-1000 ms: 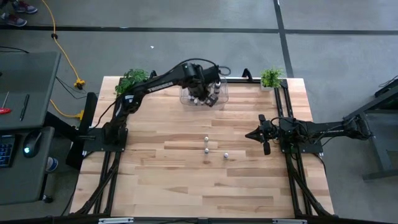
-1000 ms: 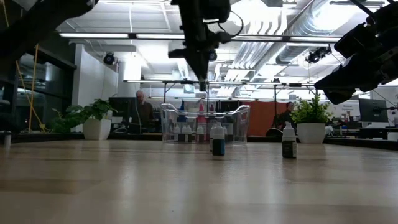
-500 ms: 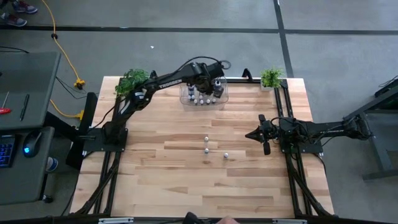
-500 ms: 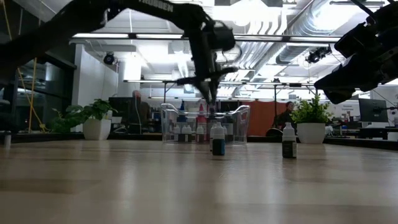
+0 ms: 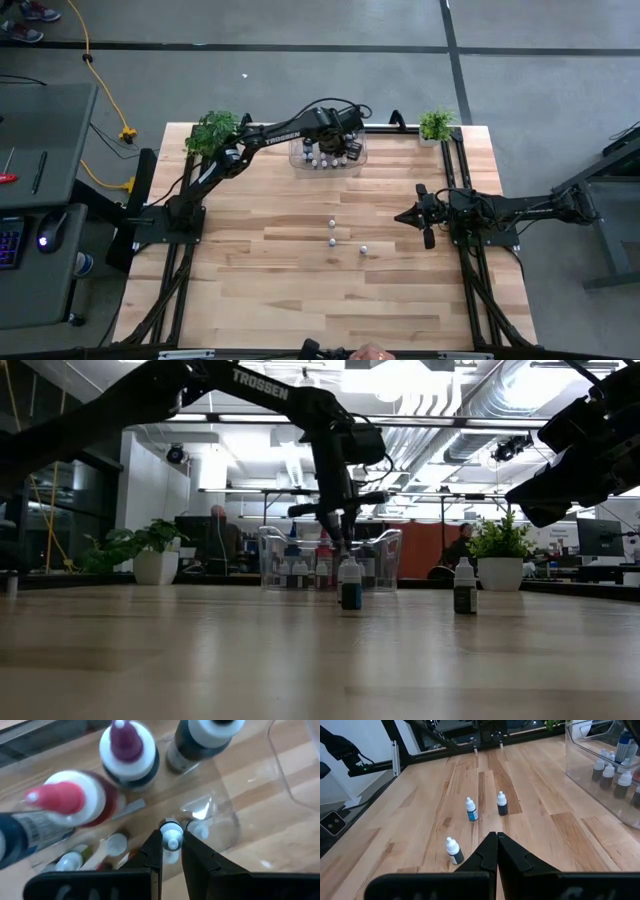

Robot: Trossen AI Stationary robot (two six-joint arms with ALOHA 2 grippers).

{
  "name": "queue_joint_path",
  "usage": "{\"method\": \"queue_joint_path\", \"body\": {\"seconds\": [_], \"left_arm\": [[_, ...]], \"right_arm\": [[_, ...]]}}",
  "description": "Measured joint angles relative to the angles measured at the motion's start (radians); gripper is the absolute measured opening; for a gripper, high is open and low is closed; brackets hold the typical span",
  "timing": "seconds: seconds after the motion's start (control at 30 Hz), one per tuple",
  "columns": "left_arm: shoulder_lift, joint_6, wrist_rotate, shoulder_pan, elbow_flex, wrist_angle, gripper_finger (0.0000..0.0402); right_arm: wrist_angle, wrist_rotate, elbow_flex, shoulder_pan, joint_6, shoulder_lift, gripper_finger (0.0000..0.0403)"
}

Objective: Pick & Place food coloring
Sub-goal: Put the bottom small purple food coloring bottle into the transparent bin

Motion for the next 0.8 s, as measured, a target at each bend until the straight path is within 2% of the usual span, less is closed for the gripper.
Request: {"method": "queue_joint_path", "body": {"seconds": [0.8], "left_arm": [[0.053, -0.011, -0.019, -0.007, -0.002, 0.01, 0.0037]], "right_arm": [[0.0, 0.0, 0.0, 0.0, 0.0, 0.0, 0.0]]}}
